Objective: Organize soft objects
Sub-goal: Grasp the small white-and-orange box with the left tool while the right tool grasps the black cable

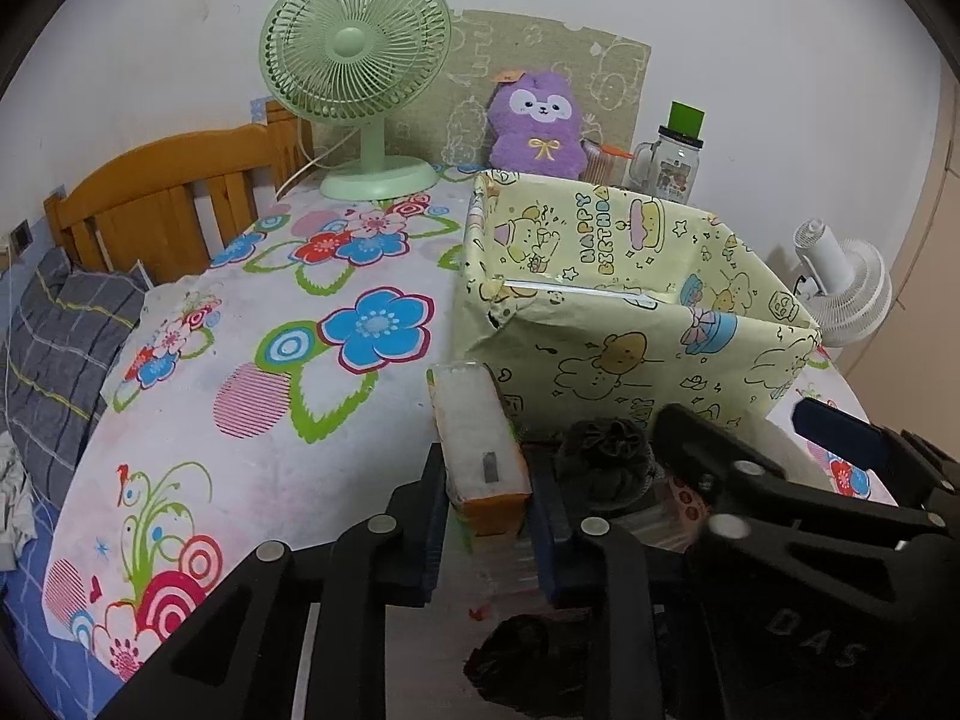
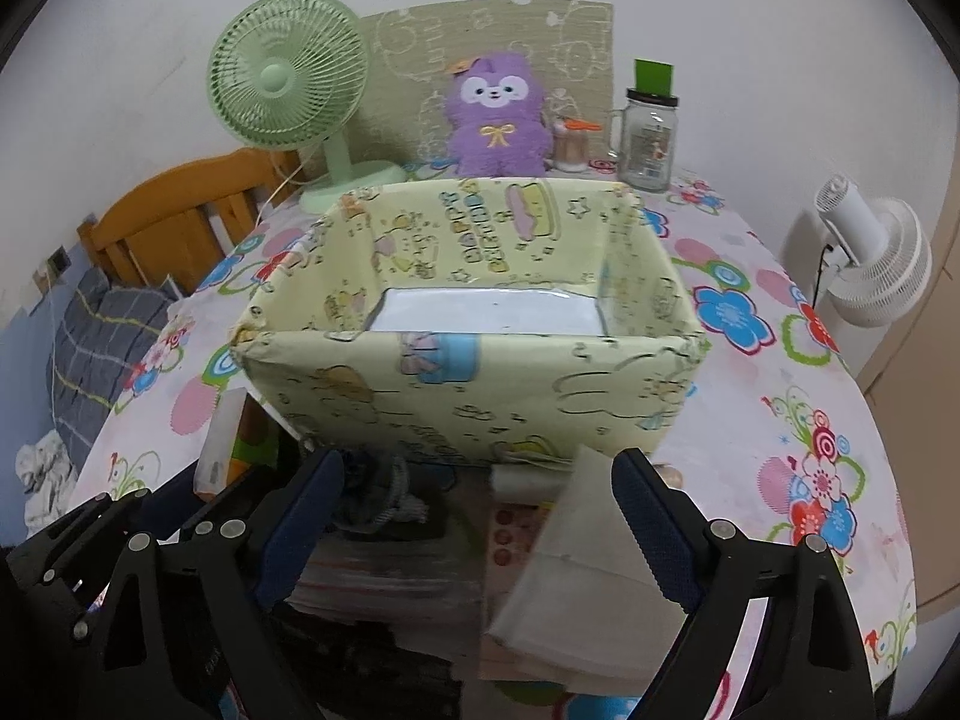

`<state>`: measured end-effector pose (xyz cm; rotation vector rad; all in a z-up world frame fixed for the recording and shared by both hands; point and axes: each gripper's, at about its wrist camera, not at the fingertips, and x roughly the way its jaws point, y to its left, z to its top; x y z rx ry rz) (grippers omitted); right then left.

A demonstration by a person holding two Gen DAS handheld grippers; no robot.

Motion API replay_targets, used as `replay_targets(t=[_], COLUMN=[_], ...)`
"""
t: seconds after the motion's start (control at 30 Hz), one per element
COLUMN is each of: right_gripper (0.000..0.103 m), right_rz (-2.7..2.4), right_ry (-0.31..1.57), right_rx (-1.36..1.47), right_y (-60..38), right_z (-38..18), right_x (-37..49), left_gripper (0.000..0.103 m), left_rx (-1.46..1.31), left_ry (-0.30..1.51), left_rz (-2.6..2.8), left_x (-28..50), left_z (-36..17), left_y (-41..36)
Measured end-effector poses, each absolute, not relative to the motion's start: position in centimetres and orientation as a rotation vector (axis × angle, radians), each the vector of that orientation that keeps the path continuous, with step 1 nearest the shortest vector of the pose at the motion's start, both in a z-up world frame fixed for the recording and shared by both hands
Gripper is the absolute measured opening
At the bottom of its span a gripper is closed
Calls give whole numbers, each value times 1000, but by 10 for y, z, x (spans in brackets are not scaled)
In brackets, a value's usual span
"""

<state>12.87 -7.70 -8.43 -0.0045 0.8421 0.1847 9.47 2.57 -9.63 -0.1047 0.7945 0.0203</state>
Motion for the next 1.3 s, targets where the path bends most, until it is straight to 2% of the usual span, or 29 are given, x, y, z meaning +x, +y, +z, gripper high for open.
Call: replay_targets(t=[0.27, 0.67, 0.8, 0.87, 1.1, 1.2, 1.3], right_gripper=[79, 68, 56, 46, 40, 33, 31], right_rz=[212, 225, 259, 274, 291, 299, 307], right_ry=[886, 928, 934, 935, 929, 921, 920], right_rx=[-12, 0, 1, -9, -23, -27, -27], right_y=[-57, -48, -41, -37, -34, -33, -34], right_z=[-93, -106, -109, -109, -108, -106, -104], right_x=[136, 144, 146, 145, 142, 138, 137], left_gripper=[23, 19, 18, 18, 18, 18, 18], left_rx=[-82, -121, -128, -121, -117, -121, -126], left_ry=[814, 846, 861, 864, 864, 859, 857], left_rz=[65, 33, 41, 46, 40, 30, 23], left_x=[97, 104, 107, 106, 104, 102, 101], left_z=[-101, -110, -114, -115, -115, -114, -112], left_y=[36, 41, 44, 43, 42, 43, 43])
